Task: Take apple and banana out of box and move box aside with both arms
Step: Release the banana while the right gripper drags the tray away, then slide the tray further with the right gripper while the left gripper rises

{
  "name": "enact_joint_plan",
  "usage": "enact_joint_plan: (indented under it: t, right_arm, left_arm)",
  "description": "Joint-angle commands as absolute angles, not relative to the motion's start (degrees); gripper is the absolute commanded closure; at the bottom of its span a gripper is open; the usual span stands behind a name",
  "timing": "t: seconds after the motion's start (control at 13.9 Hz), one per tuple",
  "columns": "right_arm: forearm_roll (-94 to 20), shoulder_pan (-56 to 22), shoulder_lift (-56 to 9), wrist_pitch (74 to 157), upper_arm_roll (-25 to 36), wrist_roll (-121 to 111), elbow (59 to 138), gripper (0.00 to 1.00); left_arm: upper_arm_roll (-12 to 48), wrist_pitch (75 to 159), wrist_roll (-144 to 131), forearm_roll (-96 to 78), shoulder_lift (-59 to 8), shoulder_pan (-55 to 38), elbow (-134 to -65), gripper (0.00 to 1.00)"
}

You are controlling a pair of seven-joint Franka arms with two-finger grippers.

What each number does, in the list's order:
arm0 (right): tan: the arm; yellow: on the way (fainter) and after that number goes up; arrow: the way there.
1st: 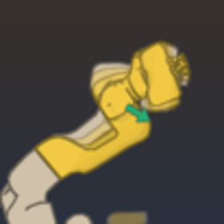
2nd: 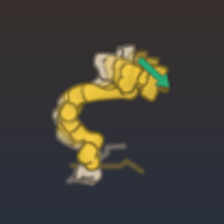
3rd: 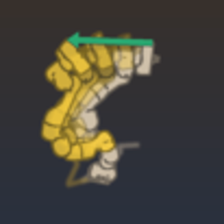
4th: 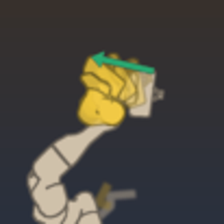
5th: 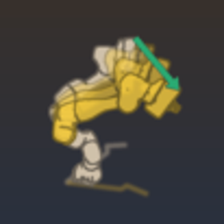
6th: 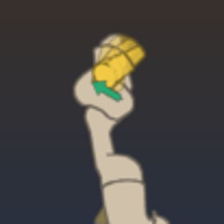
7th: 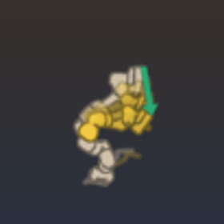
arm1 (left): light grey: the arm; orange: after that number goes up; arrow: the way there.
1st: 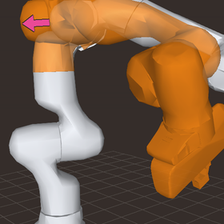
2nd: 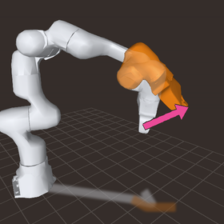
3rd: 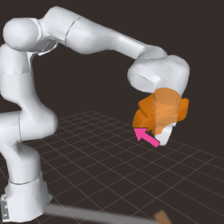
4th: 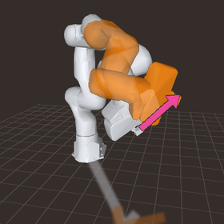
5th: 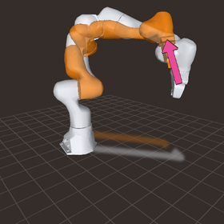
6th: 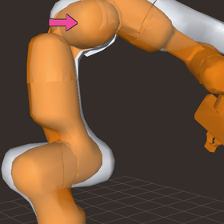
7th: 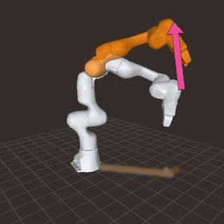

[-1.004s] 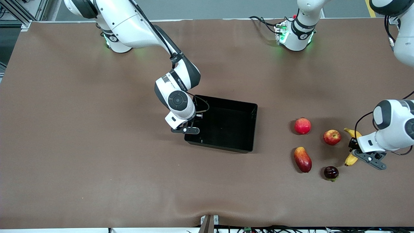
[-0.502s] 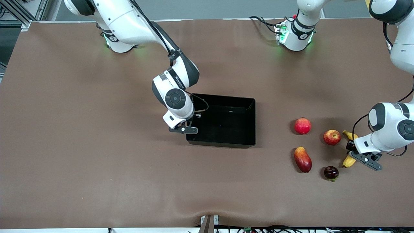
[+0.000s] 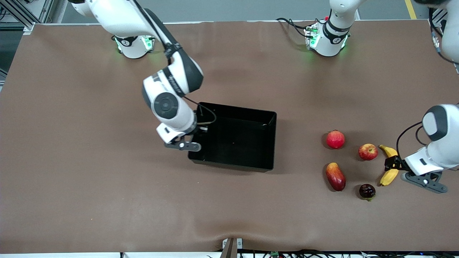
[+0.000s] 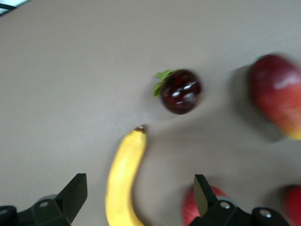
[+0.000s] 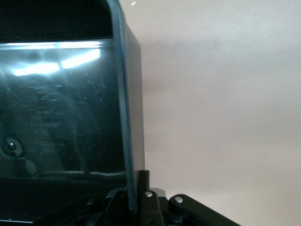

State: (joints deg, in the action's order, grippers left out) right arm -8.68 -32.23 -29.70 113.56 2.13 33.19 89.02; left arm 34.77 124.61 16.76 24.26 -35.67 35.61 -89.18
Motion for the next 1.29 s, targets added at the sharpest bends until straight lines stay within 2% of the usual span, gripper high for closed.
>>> enact_joint_plan:
  t: [0.0,0.43,0.72,0.86,1.22]
  right_arm:
    - [-8.6,-26.7,-26.1,110.3,1.5,26.0,91.1,1.00]
    - [-8.5,-13.0,-21.1,110.2,1.5,9.2,100.2,1.00]
    - [-8.5,-2.3,-22.1,111.0,1.5,-3.1,100.6,1.00]
    - [-8.5,3.9,-24.2,113.0,1.5,-6.3,100.5,1.00]
    - [-7.9,15.0,-32.1,119.7,1.5,-20.3,97.0,1.00]
  left_arm:
    - [37.9,117.0,7.7,21.7,-27.7,35.8,-91.1,0.00]
    - [44.5,107.7,-18.8,15.9,-18.3,35.8,-90.7,0.00]
    - [45.5,105.0,-20.2,14.1,-12.3,35.9,-88.3,0.00]
    - [45.4,103.7,-20.1,13.8,-7.4,35.9,-88.6,0.00]
    - [46.2,96.6,-19.6,12.4,-6.8,35.9,-85.9,0.00]
